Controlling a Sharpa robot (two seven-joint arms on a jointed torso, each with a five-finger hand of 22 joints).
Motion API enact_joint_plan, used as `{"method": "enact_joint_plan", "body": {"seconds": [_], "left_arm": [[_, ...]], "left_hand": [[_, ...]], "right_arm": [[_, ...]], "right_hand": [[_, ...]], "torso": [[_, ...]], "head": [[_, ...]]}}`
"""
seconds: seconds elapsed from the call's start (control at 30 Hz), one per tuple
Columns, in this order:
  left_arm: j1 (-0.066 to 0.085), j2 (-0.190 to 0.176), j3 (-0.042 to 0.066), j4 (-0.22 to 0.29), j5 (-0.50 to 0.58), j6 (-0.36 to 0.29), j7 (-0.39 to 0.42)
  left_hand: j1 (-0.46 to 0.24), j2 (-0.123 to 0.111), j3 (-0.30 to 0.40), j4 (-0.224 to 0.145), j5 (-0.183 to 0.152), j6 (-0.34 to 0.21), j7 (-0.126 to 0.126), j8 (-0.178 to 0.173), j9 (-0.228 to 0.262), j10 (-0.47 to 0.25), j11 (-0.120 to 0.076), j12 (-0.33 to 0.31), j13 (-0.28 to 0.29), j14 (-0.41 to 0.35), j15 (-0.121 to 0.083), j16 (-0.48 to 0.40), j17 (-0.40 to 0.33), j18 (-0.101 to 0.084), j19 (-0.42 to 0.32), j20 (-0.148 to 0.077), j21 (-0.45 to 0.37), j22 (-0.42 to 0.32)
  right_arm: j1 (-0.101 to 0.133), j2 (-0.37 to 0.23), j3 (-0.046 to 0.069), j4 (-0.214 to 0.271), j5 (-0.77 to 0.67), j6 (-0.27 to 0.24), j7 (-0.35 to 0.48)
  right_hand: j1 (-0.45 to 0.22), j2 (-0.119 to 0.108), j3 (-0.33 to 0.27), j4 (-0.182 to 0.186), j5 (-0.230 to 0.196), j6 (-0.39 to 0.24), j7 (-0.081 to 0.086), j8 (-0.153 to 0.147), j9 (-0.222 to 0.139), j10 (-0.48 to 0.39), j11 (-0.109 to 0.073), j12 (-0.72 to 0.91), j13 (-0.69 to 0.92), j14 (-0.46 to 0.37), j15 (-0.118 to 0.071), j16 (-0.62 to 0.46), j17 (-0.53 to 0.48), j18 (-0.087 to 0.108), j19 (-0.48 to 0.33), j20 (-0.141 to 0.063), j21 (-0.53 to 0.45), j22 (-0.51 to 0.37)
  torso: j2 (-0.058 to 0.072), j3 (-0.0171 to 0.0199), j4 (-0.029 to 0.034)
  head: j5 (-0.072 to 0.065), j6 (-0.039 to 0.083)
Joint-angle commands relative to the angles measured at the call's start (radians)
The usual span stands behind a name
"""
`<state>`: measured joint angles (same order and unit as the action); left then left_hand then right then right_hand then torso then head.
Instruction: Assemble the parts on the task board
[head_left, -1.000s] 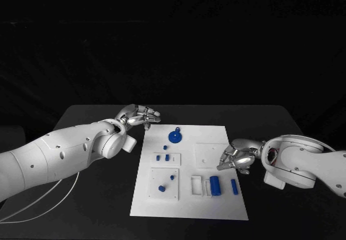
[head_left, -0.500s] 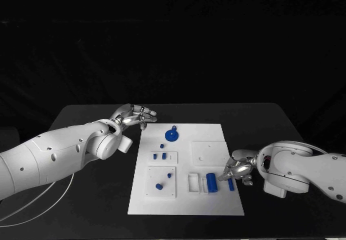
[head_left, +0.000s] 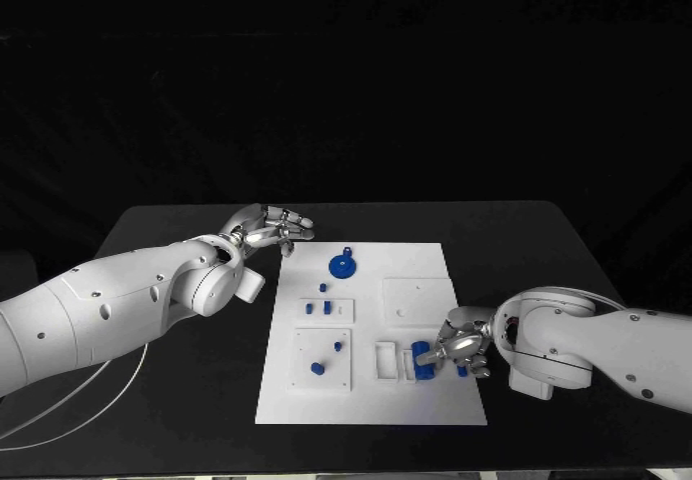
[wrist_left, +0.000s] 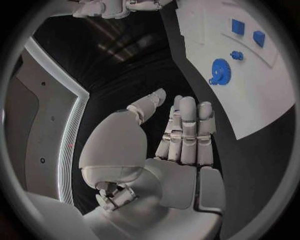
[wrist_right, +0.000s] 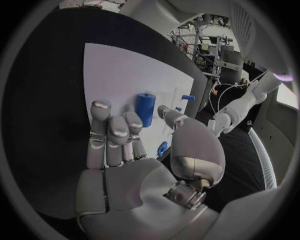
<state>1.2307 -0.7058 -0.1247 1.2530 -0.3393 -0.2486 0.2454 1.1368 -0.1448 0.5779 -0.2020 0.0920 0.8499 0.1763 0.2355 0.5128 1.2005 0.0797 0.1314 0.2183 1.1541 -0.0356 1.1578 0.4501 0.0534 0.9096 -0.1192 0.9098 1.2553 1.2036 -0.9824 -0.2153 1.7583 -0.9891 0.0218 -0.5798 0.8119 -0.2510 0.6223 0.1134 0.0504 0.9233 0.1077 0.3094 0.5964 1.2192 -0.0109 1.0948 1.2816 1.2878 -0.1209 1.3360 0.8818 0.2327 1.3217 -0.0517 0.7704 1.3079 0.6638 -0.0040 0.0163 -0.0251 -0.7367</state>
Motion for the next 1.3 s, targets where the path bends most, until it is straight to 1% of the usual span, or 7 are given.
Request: {"method": "enact_joint_plan", "body": {"seconds": [0.03, 0.1, 0.57, 0.7, 0.83, 1.07, 1.3], "left_arm": [[-0.001, 0.002, 0.001, 0.004, 0.007, 0.004, 0.012], [-0.001, 0.002, 0.001, 0.005, 0.007, 0.005, 0.012], [-0.001, 0.001, 0.0, 0.005, 0.007, 0.005, 0.008], [-0.001, 0.001, 0.0, 0.005, 0.007, 0.006, 0.007], [-0.001, 0.0, 0.0, 0.005, 0.007, 0.005, 0.006], [-0.001, -0.001, 0.0, 0.002, 0.007, 0.004, 0.005], [-0.001, 0.0, 0.0, -0.001, 0.007, 0.006, 0.004]], "left_hand": [[-0.007, 0.002, -0.005, 0.002, 0.001, -0.002, 0.001, 0.007, -0.001, -0.003, 0.0, 0.002, -0.001, 0.007, 0.003, -0.006, 0.002, 0.043, 0.004, -0.011, -0.003, 0.001], [-0.007, 0.002, -0.005, 0.002, 0.001, -0.002, 0.001, 0.007, -0.001, -0.003, 0.0, 0.002, -0.001, 0.007, 0.003, -0.006, 0.002, 0.043, 0.004, -0.011, -0.003, 0.001], [-0.007, 0.002, -0.005, 0.003, 0.001, -0.003, 0.001, 0.007, -0.001, -0.003, 0.0, 0.002, -0.001, 0.007, 0.003, -0.006, 0.002, 0.044, 0.004, -0.011, -0.003, 0.001], [-0.007, 0.002, -0.004, 0.003, 0.001, -0.003, 0.001, 0.007, -0.001, -0.003, 0.0, 0.002, -0.001, 0.007, 0.003, -0.006, 0.002, 0.044, 0.004, -0.011, -0.003, 0.001], [-0.007, 0.003, -0.004, 0.003, 0.001, -0.003, 0.001, 0.007, -0.001, -0.003, 0.0, 0.002, -0.001, 0.007, 0.002, -0.006, 0.002, 0.044, 0.004, -0.011, -0.003, 0.001], [-0.007, 0.004, -0.004, 0.003, 0.002, -0.003, 0.001, 0.007, -0.002, -0.003, 0.0, 0.002, -0.001, 0.007, 0.002, -0.006, 0.002, 0.044, 0.005, -0.011, -0.003, 0.002], [-0.006, 0.004, -0.003, 0.003, 0.002, -0.004, 0.001, 0.007, -0.002, -0.004, 0.0, 0.002, -0.001, 0.007, 0.002, -0.006, 0.003, 0.044, 0.005, -0.012, -0.003, 0.002]], "right_arm": [[-0.008, 0.012, -0.001, -0.009, -0.027, -0.015, -0.002], [-0.015, 0.019, -0.001, -0.011, -0.03, -0.025, -0.003], [-0.02, 0.046, -0.001, -0.021, -0.033, -0.065, -0.005], [-0.02, 0.039, -0.001, -0.019, -0.047, -0.069, -0.006], [-0.02, 0.031, -0.001, -0.014, -0.047, -0.076, -0.005], [-0.018, 0.017, -0.001, 0.005, -0.043, -0.086, 0.005], [0.009, -0.001, 0.0, 0.028, -0.001, -0.095, 0.012]], "right_hand": [[-0.009, 0.002, -0.01, 0.003, -0.001, -0.009, -0.001, -0.007, -0.007, 0.002, 0.004, 0.004, 0.001, -0.002, 0.005, 0.004, 0.002, 0.029, -0.007, 0.001, 0.008, 0.022], [-0.01, 0.005, -0.012, 0.005, -0.001, -0.009, -0.001, -0.008, -0.007, 0.002, 0.004, 0.004, 0.001, -0.002, 0.005, 0.004, 0.003, 0.029, -0.008, 0.0, 0.009, 0.022], [0.008, 0.019, -0.014, -0.001, -0.001, -0.006, -0.001, -0.01, -0.006, 0.004, 0.004, 0.01, 0.004, -0.002, 0.004, 0.004, 0.007, 0.029, -0.011, -0.004, 0.016, 0.022], [0.04, 0.077, -0.003, -0.026, -0.001, 0.025, -0.008, 0.003, 0.0, -0.001, -0.002, 0.002, -0.001, -0.002, 0.0, 0.003, 0.009, 0.028, -0.017, -0.002, 0.022, 0.023], [0.075, 0.112, 0.017, -0.063, -0.001, 0.05, -0.016, 0.012, 0.003, -0.003, -0.01, -0.004, -0.007, -0.001, -0.007, 0.0, 0.011, 0.029, -0.023, 0.001, 0.028, 0.022], [0.08, 0.126, 0.069, -0.097, -0.001, 0.086, -0.026, 0.015, 0.001, 0.0, -0.019, -0.013, -0.017, 0.0, -0.015, -0.005, 0.013, 0.029, -0.03, 0.012, 0.037, 0.021], [0.055, 0.129, 0.121, -0.119, -0.001, 0.107, -0.029, 0.008, -0.012, 0.003, -0.022, -0.023, -0.027, 0.003, -0.018, -0.008, 0.016, 0.029, -0.03, 0.018, 0.047, 0.02]], "torso": [[0.0, -0.0002, 0.0013], [0.0, -0.004, 0.0143], [-0.001, -0.0054, 0.0147], [-0.001, -0.0057, 0.014], [-0.002, -0.0056, 0.0143], [-0.001, -0.0046, 0.0131], [-0.001, -0.0047, 0.0126]], "head": [[0.001, -0.003], [-0.01, -0.004], [-0.004, -0.007], [-0.002, -0.006], [0.0, -0.006], [0.003, -0.002], [0.004, 0.0]]}}
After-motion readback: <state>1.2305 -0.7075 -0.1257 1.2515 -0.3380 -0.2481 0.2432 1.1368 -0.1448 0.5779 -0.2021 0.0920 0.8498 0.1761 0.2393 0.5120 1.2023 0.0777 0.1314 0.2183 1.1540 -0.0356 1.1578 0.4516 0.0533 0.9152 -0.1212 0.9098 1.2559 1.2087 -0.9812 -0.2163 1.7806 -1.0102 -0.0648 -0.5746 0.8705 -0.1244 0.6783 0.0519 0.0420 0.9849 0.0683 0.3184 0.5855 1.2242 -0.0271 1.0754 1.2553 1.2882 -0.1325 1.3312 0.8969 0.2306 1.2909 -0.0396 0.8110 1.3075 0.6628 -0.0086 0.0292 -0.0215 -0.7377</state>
